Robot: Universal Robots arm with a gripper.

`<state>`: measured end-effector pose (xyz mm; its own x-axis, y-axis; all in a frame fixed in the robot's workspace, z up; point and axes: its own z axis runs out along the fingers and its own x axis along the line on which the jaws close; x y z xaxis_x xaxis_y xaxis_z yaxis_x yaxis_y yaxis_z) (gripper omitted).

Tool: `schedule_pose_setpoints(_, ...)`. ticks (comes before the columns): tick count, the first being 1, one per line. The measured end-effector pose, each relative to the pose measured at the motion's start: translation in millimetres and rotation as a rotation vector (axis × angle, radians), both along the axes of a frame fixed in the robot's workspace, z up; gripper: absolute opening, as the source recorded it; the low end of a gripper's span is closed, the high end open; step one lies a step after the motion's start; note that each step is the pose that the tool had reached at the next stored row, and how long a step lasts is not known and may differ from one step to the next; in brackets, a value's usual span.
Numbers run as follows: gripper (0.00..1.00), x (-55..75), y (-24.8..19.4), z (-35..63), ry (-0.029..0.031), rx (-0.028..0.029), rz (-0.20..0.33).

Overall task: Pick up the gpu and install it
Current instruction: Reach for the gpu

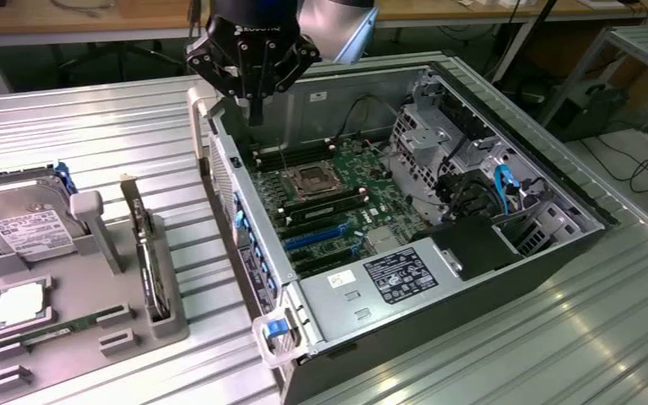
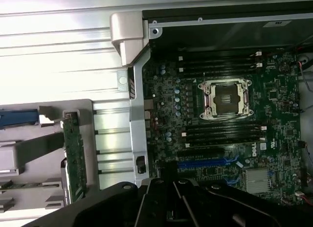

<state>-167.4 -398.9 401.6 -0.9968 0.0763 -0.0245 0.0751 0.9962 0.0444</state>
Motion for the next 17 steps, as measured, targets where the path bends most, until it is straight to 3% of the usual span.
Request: schedule_pose_setpoints(17,0.11,-9.9,0.0,0.0,0.0000,0.0000,0.000)
